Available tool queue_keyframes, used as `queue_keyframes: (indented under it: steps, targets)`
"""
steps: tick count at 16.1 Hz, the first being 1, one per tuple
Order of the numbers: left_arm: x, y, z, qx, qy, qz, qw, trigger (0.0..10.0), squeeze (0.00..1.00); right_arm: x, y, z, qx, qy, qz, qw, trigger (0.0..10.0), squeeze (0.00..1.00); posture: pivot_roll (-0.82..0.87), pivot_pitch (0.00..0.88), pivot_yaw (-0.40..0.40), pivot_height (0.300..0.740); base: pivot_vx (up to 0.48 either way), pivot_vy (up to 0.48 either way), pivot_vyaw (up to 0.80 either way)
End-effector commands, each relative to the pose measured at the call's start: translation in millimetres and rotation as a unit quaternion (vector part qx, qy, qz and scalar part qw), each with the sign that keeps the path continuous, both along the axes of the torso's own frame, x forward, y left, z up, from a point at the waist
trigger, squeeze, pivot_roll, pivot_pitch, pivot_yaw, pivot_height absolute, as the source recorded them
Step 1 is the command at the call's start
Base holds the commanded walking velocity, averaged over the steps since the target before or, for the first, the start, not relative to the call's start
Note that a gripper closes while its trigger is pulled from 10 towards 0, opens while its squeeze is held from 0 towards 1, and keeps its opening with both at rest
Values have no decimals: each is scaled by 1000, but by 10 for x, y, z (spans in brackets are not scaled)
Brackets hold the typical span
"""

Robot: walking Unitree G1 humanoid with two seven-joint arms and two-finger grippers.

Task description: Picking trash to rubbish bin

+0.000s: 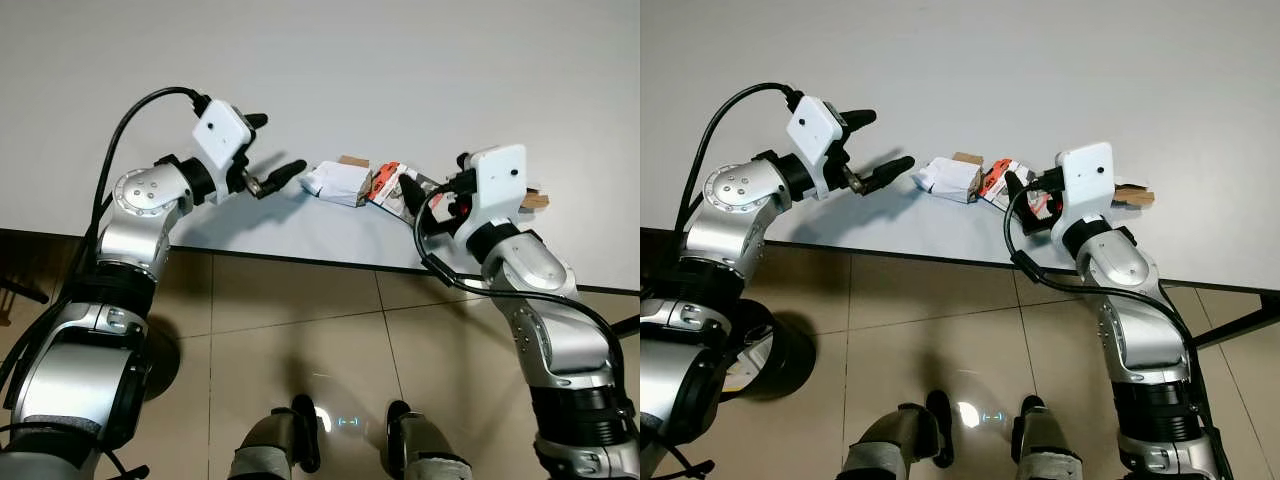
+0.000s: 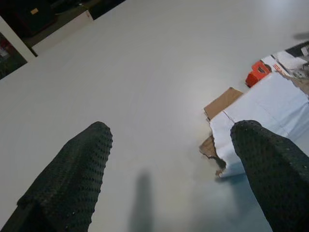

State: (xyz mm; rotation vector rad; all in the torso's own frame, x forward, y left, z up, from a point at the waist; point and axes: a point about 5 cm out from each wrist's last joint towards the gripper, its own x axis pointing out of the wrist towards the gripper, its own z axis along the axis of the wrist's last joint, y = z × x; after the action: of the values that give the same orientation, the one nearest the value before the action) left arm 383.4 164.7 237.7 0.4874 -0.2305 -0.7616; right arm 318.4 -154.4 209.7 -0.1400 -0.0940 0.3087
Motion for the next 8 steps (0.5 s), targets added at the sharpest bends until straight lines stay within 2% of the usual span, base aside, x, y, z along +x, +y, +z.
queue_keyframes:
  steps: [1, 4, 8]
  targets:
    - [-14, 21, -106, 14, 16, -6, 1000, 10000, 0, -60, 37, 1, -3, 3, 25, 1000, 10000, 0, -17, 289, 95, 740, 0, 0, 0]
    - [7, 7, -77, 4, 12, -12, 1000, 10000, 0, -87, 2, 20, -17, 5, 43, 999, 10000, 0, -23, 293, 89, 740, 0, 0, 0]
    - [11, -16, -102, 43, 17, -25, 999, 10000, 0, -112, 0, 42, -20, 5, 50, 999, 10000, 0, -27, 295, 99, 740, 0, 0, 0]
